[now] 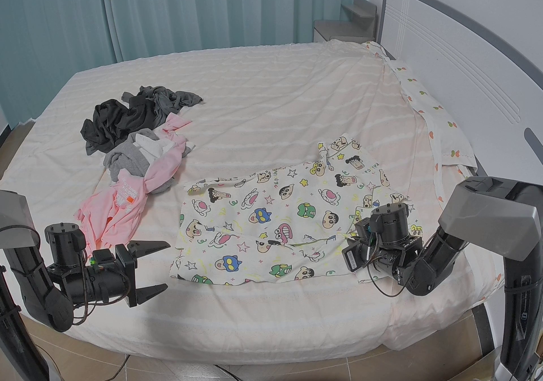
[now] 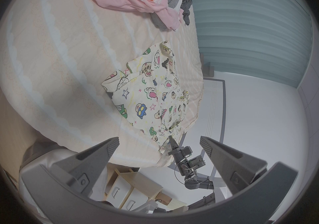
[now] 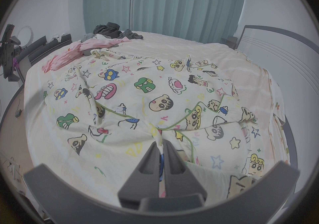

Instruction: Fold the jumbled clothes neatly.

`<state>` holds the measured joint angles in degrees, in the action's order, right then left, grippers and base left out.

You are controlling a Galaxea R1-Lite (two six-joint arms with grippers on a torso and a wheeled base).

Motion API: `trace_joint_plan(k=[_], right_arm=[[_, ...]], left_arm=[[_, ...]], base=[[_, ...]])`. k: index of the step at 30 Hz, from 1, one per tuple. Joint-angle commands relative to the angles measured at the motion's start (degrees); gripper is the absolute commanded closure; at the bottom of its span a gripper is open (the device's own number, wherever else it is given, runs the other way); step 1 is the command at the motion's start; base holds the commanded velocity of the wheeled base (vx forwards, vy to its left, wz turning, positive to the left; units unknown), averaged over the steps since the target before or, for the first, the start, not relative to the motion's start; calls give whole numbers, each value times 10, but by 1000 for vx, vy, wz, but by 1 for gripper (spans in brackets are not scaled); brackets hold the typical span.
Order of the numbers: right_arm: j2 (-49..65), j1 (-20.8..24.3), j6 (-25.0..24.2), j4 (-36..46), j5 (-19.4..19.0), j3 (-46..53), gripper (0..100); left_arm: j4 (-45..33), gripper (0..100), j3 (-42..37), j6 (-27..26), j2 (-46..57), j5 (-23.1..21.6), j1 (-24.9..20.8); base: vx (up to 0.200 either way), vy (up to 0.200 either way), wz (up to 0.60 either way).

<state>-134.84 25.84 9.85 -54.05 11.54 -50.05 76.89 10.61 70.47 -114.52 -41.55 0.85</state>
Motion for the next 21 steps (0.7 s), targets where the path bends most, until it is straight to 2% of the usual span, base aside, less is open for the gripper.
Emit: trace_joint_plan(k=[1, 5, 7, 14, 21], right_arm=[[-8, -2, -1, -3, 1, -7, 0], [-2, -11, -2, -6, 1, -7, 0], [17, -14, -22, -13, 1, 1, 0], [108, -26, -106, -13, 2, 71, 0], [234, -45, -232, -13, 0, 151, 0]], left_arm=[[0, 0, 0, 0, 0, 0, 0], [0, 0, 0, 0, 0, 0, 0], [0, 0, -1, 0, 0, 1, 0], [1, 0, 1, 1, 0, 15, -4], [6, 0, -7, 1, 2, 15, -5]], base=[[0, 0, 0], [0, 0, 0], [0, 0, 0], [0, 0, 0], [0, 0, 0]])
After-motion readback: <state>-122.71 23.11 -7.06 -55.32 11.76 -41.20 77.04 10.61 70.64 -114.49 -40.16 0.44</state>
